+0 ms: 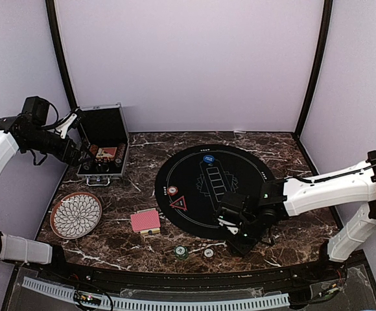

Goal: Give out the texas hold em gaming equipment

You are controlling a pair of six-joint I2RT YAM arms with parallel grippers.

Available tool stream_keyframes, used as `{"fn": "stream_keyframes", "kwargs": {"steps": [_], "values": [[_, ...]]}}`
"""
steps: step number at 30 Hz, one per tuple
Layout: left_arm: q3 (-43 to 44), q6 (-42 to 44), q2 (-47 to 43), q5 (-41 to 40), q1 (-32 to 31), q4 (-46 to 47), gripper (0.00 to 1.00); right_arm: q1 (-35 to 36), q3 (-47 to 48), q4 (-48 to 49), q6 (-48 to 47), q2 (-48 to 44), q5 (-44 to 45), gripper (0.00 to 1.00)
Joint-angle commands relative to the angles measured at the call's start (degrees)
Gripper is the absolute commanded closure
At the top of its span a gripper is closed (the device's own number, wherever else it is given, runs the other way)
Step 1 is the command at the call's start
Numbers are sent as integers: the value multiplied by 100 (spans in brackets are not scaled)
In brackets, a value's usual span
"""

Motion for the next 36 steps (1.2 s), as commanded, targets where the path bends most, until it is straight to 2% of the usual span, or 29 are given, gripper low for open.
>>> {"fn": "stream_keyframes", "kwargs": {"steps": [1, 12, 22, 27, 36], "values": [[155, 29, -20, 77, 34, -124, 1, 55, 110, -67, 12, -79, 155, 73], [159, 37, -20, 79, 34, -124, 1, 47, 243, -271, 14, -191, 229, 99], [187, 38, -27, 75, 34, -140, 1, -196, 880, -676, -159, -287, 252, 100], [197, 48, -37, 81, 34, -149, 1, -961, 1562, -731, -537, -72, 424, 100], [190, 60, -54, 92, 34, -182, 1, -2569, 3234, -53, -1348, 1541, 725, 100]]}}
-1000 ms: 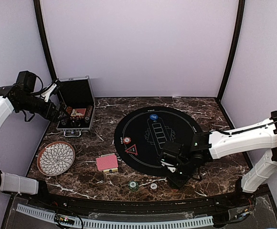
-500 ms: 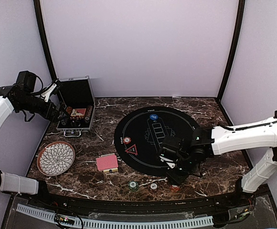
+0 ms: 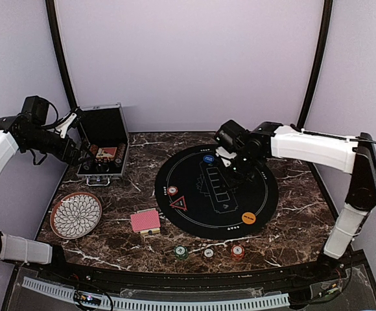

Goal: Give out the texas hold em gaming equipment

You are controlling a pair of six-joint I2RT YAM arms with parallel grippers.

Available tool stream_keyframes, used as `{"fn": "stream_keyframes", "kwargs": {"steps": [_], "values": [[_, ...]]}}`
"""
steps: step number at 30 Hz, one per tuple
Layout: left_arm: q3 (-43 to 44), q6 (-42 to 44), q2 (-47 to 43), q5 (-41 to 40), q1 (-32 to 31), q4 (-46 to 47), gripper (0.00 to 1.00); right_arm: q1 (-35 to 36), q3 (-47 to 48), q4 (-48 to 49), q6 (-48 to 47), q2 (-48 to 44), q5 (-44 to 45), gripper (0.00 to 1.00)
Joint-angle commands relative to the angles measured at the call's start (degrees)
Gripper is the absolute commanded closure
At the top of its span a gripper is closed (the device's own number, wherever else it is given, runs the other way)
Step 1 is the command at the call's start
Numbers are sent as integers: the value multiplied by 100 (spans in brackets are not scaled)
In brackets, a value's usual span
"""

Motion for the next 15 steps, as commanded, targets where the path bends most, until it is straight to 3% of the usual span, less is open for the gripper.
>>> {"fn": "stream_keyframes", "kwargs": {"steps": [1, 9, 15], "values": [[150, 74, -55, 88, 34, -169, 1, -659, 784, 505, -480, 804, 199, 100], [-66, 0, -117, 243, 34, -103, 1, -1422, 2799, 842, -637, 2654, 187, 100], [-172, 13, -169, 290, 34, -92, 1, -1614, 3915, 718, -623, 3726, 248, 100]]}}
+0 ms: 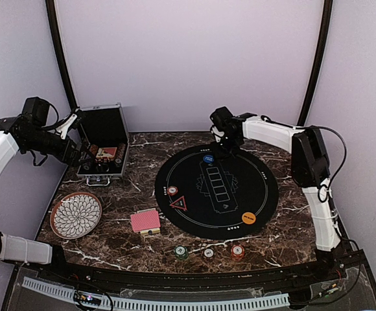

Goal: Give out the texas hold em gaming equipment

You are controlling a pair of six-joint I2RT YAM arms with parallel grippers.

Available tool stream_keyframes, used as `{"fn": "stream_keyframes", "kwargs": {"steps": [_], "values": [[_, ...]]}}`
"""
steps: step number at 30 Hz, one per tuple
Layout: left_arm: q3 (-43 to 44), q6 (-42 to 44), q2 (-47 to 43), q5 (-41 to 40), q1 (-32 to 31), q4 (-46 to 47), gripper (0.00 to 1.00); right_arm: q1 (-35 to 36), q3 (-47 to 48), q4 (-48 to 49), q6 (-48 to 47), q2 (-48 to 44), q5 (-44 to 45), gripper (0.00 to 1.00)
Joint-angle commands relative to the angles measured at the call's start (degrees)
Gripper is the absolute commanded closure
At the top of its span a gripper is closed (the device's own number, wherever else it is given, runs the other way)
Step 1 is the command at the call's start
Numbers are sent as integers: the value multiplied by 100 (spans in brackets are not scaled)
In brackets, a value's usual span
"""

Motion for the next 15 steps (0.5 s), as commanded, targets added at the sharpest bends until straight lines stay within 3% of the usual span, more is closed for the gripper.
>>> {"fn": "stream_keyframes", "kwargs": {"steps": [1, 13, 15], "values": [[-139, 16, -154, 176, 34, -99, 1, -85, 702, 26, -41, 508, 50, 100], [-193, 54, -122, 146, 34, -43, 1, -290, 415, 234, 1, 687, 24, 100], [-197, 59, -112, 141, 34, -36, 1, -306, 419, 220, -29, 734, 32, 94]]}}
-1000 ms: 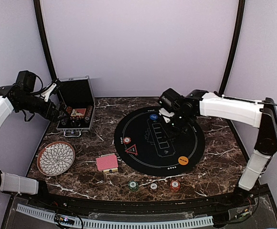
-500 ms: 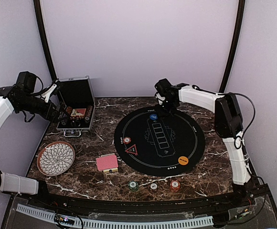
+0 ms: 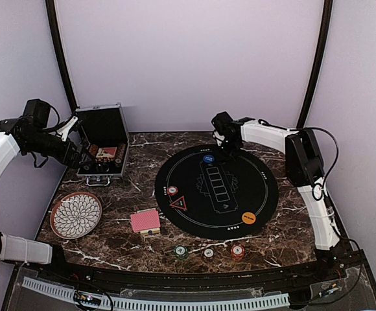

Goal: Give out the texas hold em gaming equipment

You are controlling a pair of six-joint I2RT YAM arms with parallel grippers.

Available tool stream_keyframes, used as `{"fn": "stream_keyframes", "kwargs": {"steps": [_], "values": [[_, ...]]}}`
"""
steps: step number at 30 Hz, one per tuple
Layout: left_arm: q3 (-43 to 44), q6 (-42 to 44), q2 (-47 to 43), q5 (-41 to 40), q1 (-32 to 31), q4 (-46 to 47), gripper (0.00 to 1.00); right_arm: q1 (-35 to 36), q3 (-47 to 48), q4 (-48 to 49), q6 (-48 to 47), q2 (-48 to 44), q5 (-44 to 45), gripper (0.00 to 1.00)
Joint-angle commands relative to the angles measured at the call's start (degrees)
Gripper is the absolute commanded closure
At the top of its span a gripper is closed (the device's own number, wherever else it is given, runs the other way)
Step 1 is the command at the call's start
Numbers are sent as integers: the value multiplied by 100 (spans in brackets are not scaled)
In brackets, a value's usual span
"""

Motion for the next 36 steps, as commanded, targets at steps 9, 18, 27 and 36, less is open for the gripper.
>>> {"fn": "stream_keyframes", "kwargs": {"steps": [9, 18, 27, 36], "values": [[-9, 63, -112, 90, 34, -55, 1, -144, 33, 162, 10, 181, -80, 65], [-29, 55, -176, 81, 34, -56, 1, -191, 138, 71, 28, 343, -127, 47], [9, 48, -215, 83, 34, -88, 1, -202, 450, -32, -38, -141, 127, 26], [41, 107, -321, -1, 34, -86, 1, 498, -1471, 190, -31, -2422, 625, 2]]}}
